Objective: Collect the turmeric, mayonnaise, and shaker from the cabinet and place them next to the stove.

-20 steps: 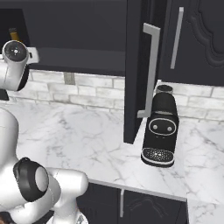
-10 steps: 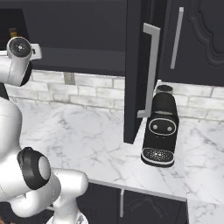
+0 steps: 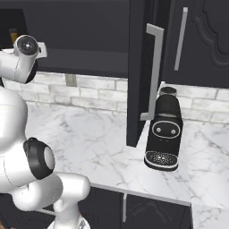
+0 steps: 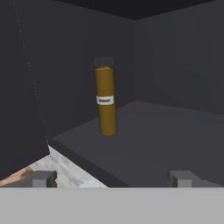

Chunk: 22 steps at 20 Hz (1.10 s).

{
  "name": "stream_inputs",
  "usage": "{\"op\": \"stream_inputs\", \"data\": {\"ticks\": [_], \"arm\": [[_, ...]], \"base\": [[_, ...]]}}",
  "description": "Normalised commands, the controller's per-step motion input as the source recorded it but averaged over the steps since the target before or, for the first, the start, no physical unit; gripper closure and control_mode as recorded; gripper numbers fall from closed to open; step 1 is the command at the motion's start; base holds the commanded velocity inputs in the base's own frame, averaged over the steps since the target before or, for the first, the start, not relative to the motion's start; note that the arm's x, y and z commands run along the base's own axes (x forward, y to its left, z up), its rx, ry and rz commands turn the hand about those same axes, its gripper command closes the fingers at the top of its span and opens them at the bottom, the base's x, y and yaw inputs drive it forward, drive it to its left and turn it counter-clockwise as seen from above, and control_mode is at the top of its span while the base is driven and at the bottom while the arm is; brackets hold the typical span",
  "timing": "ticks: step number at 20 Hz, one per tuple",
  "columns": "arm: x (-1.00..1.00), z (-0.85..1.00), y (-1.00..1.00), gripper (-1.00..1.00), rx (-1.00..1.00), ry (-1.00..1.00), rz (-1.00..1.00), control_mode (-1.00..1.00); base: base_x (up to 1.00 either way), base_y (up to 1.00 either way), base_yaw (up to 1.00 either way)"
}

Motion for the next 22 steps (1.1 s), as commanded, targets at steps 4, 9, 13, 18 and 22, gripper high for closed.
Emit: {"op": "stream_inputs", "data": {"ticks": [4,9,13,18,22], "arm": [[0.32,0.0,0.12,-1.0,0.0,0.02,0.0,-1.0],[0.25,0.06,0.07,-1.0,-0.01,0.02,0.0,-1.0],[0.2,0.23,0.07,-1.0,0.0,0.0,0.0,-1.0],[0.15,0.11,0.24,-1.0,-0.01,0.0,0.0,-1.0],[0.0,-0.05,0.06,-1.0,-0.02,0.0,0.03,-1.0]], "base": [[0.0,0.0,0.0],[0.0,0.0,0.0],[0.0,0.0,0.0],[0.0,0.0,0.0],[0.0,0.0,0.0]]}}
